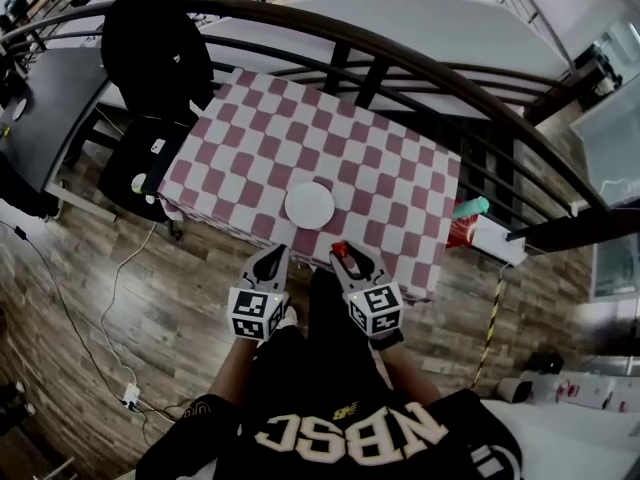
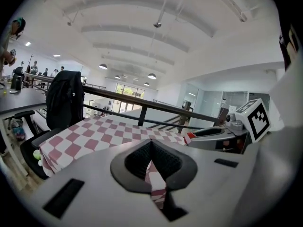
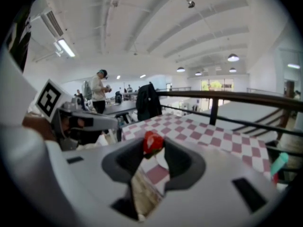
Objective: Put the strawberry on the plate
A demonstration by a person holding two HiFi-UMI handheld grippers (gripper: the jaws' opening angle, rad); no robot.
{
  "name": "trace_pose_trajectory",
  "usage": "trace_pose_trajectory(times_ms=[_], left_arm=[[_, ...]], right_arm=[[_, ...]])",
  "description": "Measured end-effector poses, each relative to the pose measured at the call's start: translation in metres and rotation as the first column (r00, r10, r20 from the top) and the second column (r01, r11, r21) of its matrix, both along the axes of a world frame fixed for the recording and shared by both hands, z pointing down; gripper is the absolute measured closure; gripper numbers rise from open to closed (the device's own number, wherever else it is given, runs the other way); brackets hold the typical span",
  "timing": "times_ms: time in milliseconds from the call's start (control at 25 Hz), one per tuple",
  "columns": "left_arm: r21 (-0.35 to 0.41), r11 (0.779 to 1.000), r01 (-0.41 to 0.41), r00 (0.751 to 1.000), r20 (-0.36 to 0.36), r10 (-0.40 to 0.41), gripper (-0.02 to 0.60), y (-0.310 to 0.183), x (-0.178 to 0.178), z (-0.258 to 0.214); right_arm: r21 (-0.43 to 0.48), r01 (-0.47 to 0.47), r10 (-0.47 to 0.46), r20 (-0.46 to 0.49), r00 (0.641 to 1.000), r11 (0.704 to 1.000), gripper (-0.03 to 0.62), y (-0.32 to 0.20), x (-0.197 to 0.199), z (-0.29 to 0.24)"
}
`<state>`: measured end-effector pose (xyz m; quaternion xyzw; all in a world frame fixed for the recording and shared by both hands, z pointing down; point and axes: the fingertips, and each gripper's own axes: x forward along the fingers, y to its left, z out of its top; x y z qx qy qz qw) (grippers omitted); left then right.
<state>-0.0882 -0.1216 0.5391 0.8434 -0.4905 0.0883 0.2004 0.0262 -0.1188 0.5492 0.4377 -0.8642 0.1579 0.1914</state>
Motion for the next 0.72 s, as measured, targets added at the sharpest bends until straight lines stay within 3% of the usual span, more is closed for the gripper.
trace_pose_trajectory(times_ms=[440, 720], left_arm=[[-0.138, 0.985, -0.104, 0.986, 0.114, 0.12, 0.572, -0.039, 0.009, 0.063], [-0.226, 0.96, -0.168, 0.955, 0.203, 0.215, 0.572, -0.058, 0.01, 0.111]], right_arm=[[-0.101, 0.15, -0.167, -0.185, 0.969, 0.983, 0.451, -0.054, 0.037, 0.064], [-0.193, 0.315, -0.358, -0.263, 0.896, 0.929, 0.45, -0.081, 0.04, 0.104]])
